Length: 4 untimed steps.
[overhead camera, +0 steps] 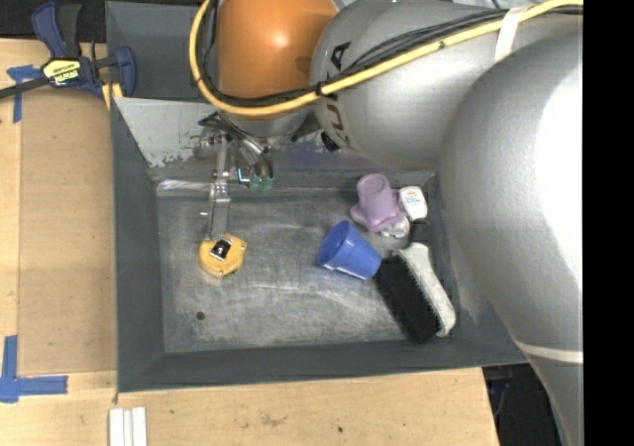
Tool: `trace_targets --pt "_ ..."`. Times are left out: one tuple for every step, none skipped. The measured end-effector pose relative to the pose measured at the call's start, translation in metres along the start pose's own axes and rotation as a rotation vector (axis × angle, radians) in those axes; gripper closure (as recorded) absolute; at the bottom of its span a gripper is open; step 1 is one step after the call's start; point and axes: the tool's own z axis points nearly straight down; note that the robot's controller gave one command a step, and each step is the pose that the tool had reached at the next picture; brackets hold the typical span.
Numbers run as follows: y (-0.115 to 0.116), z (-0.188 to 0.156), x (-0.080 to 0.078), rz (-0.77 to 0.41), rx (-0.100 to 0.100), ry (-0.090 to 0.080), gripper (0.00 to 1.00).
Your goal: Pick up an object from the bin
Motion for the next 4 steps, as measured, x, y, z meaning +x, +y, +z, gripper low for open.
trace_targets --pt "-0.001 -0.005 -0.002 0.003 -0.001 -0.008 0.00" --pt "-0.013 0.000 0.008 -0.170 -0.001 -0.010 0.00" --pt "-0.039 -0.014 0.031 -0.359 0.001 -0.006 0.00" --pt "-0.037 0.037 0.033 -0.238 -0.001 -0.015 0.00"
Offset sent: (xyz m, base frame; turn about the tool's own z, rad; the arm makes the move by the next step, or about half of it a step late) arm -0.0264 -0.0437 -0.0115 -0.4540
